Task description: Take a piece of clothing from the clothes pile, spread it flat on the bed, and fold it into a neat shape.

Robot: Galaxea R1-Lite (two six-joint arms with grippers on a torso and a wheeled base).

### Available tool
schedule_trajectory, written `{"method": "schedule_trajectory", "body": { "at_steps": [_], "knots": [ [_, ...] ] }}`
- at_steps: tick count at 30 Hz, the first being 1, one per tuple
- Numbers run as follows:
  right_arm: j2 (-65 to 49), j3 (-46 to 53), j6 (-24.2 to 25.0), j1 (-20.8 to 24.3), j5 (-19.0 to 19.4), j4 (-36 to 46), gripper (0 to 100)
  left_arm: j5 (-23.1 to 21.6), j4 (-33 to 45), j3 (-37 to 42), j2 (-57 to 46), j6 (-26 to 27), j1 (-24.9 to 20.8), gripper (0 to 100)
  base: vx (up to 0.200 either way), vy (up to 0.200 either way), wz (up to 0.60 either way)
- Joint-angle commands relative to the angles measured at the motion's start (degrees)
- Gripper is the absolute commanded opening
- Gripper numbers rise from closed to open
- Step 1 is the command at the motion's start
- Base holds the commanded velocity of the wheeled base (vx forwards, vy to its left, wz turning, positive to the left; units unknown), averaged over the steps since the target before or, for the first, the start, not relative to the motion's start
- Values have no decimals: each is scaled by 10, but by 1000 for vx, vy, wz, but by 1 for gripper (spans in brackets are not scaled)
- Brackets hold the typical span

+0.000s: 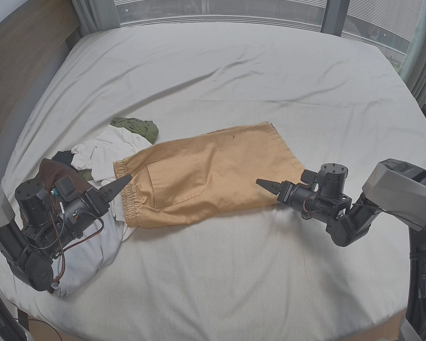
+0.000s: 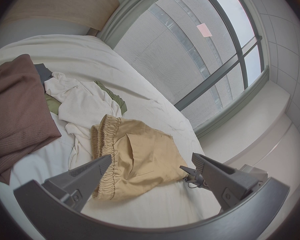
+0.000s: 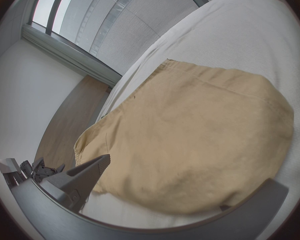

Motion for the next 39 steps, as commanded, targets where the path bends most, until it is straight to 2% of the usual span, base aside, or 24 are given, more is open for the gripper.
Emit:
{"method": "schedule_trajectory", "body": {
  "at_steps": [1, 5, 6, 13, 21, 39],
  "knots": [
    [32, -19, 7, 2, -8, -9, 100, 0, -1, 0, 0, 0, 0, 100, 0, 0, 0],
    [34, -24, 10, 2, -20, -16, 100, 1, -1, -1, 2, 0, 0, 100, 0, 0, 0],
    [34, -23, 11, 2, -20, -17, 0, 1, -1, -1, 2, 0, 0, 100, 0, 0, 0],
    [27, -8, 11, 6, -20, -23, 0, 0, -1, 0, 4, -1, -1, 100, 0, 0, 0],
    [-16, 79, 4, 24, -29, -76, 0, 1, -1, 1, 8, -2, -1, 100, 0, 0, 0],
    [-88, 265, -74, 13, -45, -143, 0, 0, -1, 1, 5, -4, -2, 100, 0, 0, 0]
  ]
}}
